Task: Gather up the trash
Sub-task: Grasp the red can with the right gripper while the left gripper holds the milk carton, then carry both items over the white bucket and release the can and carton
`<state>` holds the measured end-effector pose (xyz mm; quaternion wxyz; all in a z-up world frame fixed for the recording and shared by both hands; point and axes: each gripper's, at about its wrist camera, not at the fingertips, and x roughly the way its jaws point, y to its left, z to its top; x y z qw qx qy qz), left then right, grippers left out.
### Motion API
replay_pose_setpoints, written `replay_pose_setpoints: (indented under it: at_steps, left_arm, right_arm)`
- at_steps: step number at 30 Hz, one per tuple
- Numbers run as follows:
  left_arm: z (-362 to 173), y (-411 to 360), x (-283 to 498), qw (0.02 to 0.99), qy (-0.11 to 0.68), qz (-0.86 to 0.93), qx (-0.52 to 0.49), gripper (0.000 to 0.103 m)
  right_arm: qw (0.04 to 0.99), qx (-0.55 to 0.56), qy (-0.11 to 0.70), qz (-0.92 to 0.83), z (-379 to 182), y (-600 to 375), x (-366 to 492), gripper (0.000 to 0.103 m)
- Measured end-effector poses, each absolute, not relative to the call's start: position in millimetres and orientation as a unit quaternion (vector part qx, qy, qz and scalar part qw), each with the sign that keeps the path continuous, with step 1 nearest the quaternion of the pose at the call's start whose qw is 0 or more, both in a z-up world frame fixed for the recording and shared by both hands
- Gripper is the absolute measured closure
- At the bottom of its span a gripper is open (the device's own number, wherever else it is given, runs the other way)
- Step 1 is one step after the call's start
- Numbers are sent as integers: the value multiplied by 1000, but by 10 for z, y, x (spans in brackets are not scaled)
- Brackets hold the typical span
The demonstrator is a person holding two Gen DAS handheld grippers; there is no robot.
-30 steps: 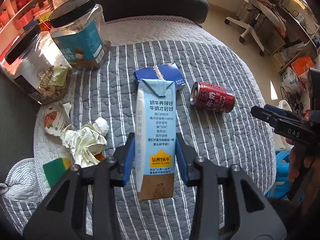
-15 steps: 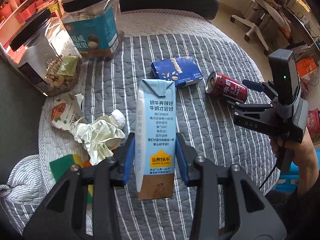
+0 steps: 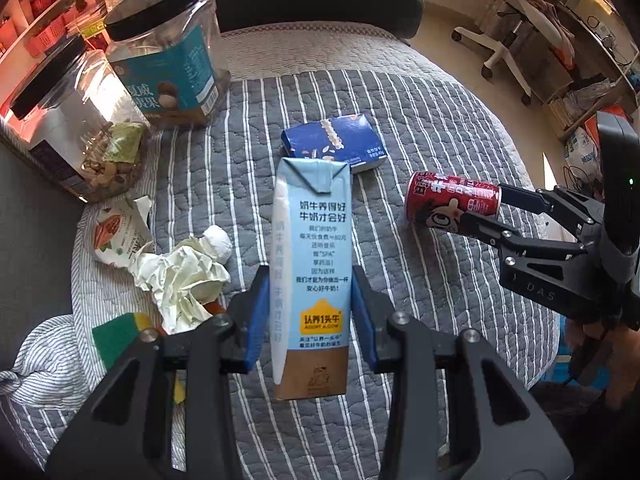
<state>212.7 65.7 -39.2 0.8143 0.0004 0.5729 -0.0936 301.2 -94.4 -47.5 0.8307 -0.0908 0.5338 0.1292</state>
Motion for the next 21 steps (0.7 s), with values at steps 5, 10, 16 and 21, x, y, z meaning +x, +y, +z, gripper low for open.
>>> replay_pose_setpoints:
  at_steps: [5, 10, 16, 21]
  left_arm:
    - [-358, 499, 2088, 817, 567, -104, 10, 62]
    - [-345, 278, 2054, 818, 562, -116, 24, 62]
    - [-304, -55, 2030, 819, 556, -138, 37, 62]
    - [-248, -359, 2040, 821, 547, -157, 45, 62]
  right_arm:
    - [831, -68, 542, 104, -313, -1142, 2796, 46]
    - [830, -45, 551, 67, -225, -1483, 2595, 46]
    - [841, -35, 540, 30, 5, -1937, 2326, 46]
    - [849, -13, 528, -6, 179, -2358, 2106, 46]
